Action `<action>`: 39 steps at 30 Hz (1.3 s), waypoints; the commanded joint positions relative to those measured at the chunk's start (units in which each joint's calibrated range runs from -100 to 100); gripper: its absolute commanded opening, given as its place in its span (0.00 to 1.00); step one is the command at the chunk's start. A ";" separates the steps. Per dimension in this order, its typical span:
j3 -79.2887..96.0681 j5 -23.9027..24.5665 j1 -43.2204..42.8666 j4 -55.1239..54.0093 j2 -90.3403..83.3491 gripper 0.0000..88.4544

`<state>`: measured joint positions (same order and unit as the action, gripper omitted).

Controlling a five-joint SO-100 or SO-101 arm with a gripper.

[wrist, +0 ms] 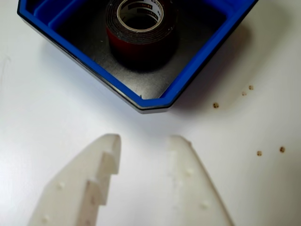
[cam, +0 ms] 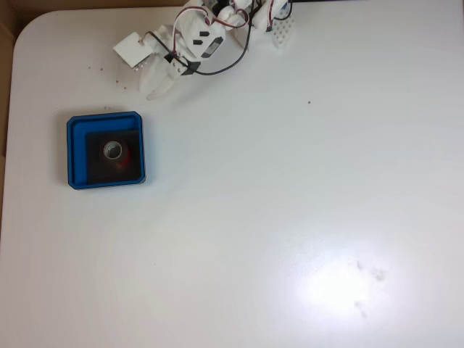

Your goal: Pick the red roll and drop it in the blue box

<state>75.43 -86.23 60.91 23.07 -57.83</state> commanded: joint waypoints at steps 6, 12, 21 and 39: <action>19.18 -0.37 -0.29 -1.45 -23.27 0.10; 24.57 -0.46 -2.73 -1.04 -32.13 0.10; 24.57 -0.46 -12.50 -0.88 -40.75 0.10; 24.57 0.07 -42.40 -0.88 -41.33 0.10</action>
<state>99.10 -86.39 22.91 22.91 -98.31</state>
